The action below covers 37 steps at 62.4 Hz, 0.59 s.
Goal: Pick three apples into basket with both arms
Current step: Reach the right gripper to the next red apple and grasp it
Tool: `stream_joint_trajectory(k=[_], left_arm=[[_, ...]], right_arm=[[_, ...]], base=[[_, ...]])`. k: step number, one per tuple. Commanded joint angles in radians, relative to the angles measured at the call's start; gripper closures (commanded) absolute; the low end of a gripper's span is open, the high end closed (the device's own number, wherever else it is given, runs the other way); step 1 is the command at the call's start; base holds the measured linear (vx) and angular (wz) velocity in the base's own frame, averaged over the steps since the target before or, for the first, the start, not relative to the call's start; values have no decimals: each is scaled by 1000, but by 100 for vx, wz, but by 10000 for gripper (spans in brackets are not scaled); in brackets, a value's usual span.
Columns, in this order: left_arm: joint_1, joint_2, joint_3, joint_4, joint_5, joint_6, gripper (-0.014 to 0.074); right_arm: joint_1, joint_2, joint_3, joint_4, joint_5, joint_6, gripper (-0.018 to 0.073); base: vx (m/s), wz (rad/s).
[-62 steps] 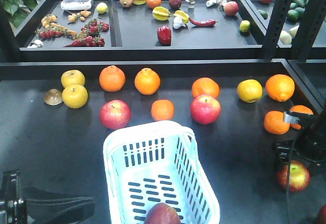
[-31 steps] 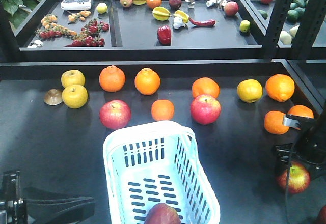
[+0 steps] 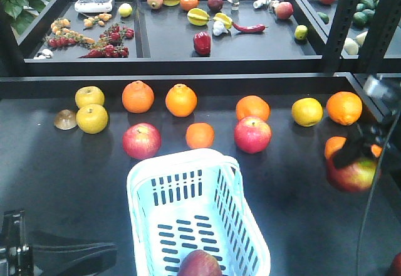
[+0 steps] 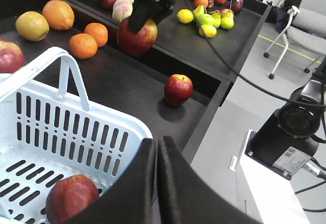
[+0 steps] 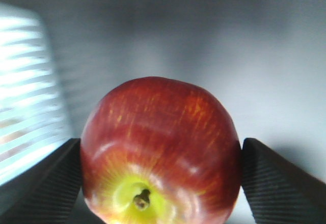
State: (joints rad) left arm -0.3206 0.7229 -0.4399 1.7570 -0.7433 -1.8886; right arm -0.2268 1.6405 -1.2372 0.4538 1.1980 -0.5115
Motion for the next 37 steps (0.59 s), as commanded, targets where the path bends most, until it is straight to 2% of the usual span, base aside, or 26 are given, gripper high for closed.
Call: stream_joint_trajectory(k=[1,9,16,29,37], left_arm=[[1,-3,-21,18,6,-3,602],[1,-3,-21,18,6,-3,602],[1,-3,-21,18,6,-3,602],[1,-3,-21,18,6,-3,602],[1,-3,-21,18,6,-3,602]], right_arm=[[-4,-100,-22,170,91,-81,564],[33,-191,39,291,90,-133,564],[120,-255,133,347,89,-164,564],[354,-322,291,504,-22,-298,564],[500,-310,303,495,-162,-369,564]], base=[[0,0],[0,0],[0,0],[0,0],[0,0]])
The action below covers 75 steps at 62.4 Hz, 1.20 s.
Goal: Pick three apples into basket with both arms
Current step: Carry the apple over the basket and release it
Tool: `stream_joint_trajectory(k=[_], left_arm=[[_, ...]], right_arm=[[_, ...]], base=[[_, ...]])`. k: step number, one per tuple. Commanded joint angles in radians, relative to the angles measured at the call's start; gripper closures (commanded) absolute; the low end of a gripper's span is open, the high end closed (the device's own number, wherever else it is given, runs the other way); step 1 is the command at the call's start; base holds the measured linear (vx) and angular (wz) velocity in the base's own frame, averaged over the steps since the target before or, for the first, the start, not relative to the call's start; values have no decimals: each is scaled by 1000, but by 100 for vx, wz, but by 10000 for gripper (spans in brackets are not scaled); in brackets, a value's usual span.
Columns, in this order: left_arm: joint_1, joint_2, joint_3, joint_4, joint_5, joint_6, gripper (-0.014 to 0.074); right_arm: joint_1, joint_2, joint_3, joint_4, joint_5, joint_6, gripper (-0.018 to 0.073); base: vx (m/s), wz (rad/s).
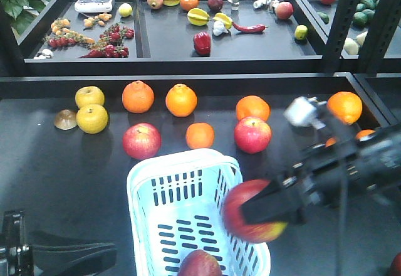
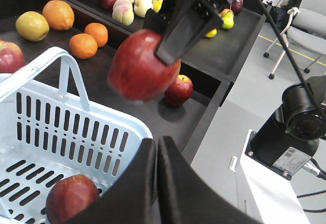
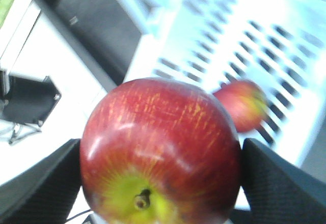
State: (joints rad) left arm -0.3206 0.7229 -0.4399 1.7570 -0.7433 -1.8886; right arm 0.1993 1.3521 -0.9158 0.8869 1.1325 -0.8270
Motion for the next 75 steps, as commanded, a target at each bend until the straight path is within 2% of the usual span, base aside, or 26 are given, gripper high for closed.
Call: stream_joint_trajectory(k=[1,11,18,23,35,44,55,63,69,75], left_arm=[[1,-3,-21,18,6,-3,602],[1,-3,-21,18,6,-3,602],[1,-3,-21,18,6,-3,602],[1,-3,-21,18,6,-3,602],[1,-3,-21,18,6,-3,602],[1,-3,-21,18,6,-3,602],[1,-3,-21,18,6,-3,602],[1,-3,-21,18,6,-3,602],[1,-3,-21,18,6,-3,602],[1,-3,-21,18,6,-3,602]], right_arm=[[87,-19,-18,62,-125,-52,562],[186,15,-18,67,-317,-13,539],[204,60,-18,68,-358,-6,455],[208,95,-18,70,-364,-6,348],[208,132,-18,87,-374,-7,-7],[208,134,-18,87,-380,-11,-166],[208,134,-18,87,-378,-43,-157],[208,133,-18,111,-358,-46,-104],[206,118,-18,110,-305,-45,-3],[206,89,-18,89,-267,-22,165]], base=[[0,0],[0,0],[0,0],[0,0],[0,0],[0,0],[0,0],[0,0],[0,0],[0,0]])
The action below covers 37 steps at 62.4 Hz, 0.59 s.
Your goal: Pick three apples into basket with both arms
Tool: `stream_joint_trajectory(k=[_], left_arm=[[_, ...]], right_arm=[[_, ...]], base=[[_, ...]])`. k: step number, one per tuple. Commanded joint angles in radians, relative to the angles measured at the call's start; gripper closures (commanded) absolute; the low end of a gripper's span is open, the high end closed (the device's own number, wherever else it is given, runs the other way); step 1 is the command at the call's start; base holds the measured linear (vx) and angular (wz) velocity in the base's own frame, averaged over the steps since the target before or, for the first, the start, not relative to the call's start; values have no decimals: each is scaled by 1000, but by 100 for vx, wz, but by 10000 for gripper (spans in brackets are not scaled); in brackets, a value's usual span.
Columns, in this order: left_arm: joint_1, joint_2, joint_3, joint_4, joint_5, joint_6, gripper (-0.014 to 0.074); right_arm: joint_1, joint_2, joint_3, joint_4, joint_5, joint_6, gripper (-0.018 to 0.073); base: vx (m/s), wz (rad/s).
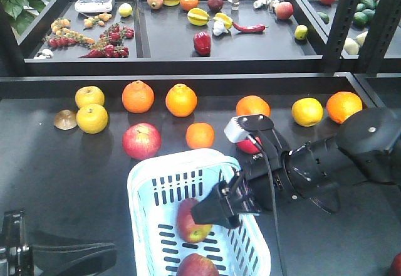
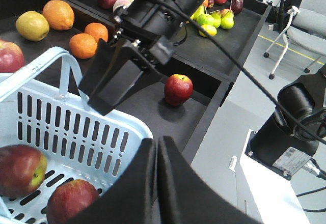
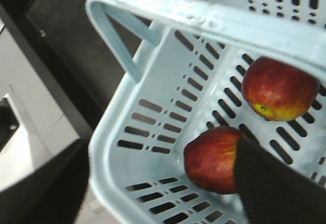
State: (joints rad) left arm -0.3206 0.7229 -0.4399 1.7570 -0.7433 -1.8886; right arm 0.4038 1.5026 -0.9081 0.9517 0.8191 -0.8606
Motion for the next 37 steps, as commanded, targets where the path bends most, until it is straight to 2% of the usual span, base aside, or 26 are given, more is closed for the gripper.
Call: stream_joint_trajectory(k=[1,8,11,17,23,26,29,33,37], left_arm=[[1,-3,-21,18,6,-3,602],[1,-3,-21,18,6,-3,602],[1,-3,-21,18,6,-3,602],[1,-3,-21,18,6,-3,602],[1,-3,-21,18,6,-3,602],[1,-3,-21,18,6,-3,602],[1,-3,-21,18,6,-3,602],[1,-3,-21,18,6,-3,602],[1,-3,-21,18,6,-3,602]], right_arm=[[2,-70,-26,12,53,20,210],[0,-131,-26,-112,67,81,475],[0,-160,-26,-218,71,135,575],[0,-216,-26,-434,84,334,570],[0,-262,-26,-753,118,614,568],[0,-279,-26,-958,148,758,568],[0,-291,-26,-1121,185,908,568],[-18,-302,-26,-1264,240,1021,568],[-57,-302,-26,-1300,270,1048,567]], base=[[0,0],[0,0],[0,0],[0,0],[0,0],[0,0],[0,0],[0,0],[0,0]])
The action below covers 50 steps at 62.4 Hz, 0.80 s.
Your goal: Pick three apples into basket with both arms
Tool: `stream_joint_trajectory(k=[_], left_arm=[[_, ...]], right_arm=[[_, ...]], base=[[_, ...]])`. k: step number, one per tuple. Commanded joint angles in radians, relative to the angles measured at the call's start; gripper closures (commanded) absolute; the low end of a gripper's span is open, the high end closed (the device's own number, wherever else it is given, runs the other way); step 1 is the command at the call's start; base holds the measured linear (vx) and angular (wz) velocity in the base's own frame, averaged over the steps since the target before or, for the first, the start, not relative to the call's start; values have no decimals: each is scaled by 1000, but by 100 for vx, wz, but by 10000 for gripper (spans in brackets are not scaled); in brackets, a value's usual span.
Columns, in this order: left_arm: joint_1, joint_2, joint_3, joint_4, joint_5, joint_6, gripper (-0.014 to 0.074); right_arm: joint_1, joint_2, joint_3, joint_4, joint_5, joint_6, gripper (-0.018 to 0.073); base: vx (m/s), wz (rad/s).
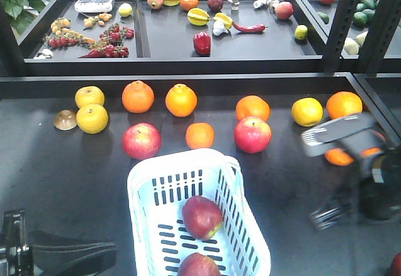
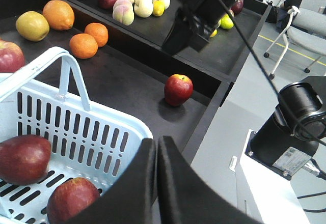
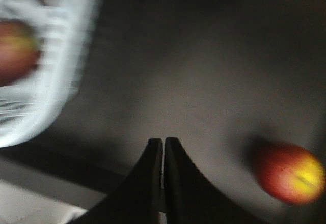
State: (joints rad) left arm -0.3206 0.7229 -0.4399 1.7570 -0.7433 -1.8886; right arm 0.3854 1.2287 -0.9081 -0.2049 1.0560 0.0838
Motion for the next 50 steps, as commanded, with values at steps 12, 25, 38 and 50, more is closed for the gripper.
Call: stream_joint_trajectory(k=[12,25,38,50], left_arm=[[1,-3,-21,18,5,-3,602],[1,-3,-21,18,5,-3,602],[1,-3,-21,18,1,-3,602],[1,-3,-21,18,1,-3,602]], right_arm=[[-268,-26,-25,-80,19,-4,564],[-592,6,-25,90,12,-168,499],[-706,112,-25,211,36,-323,204],[-706,224,-25,132,-3,-247,-144]], base=[[0,0],[0,0],[0,0],[0,0]])
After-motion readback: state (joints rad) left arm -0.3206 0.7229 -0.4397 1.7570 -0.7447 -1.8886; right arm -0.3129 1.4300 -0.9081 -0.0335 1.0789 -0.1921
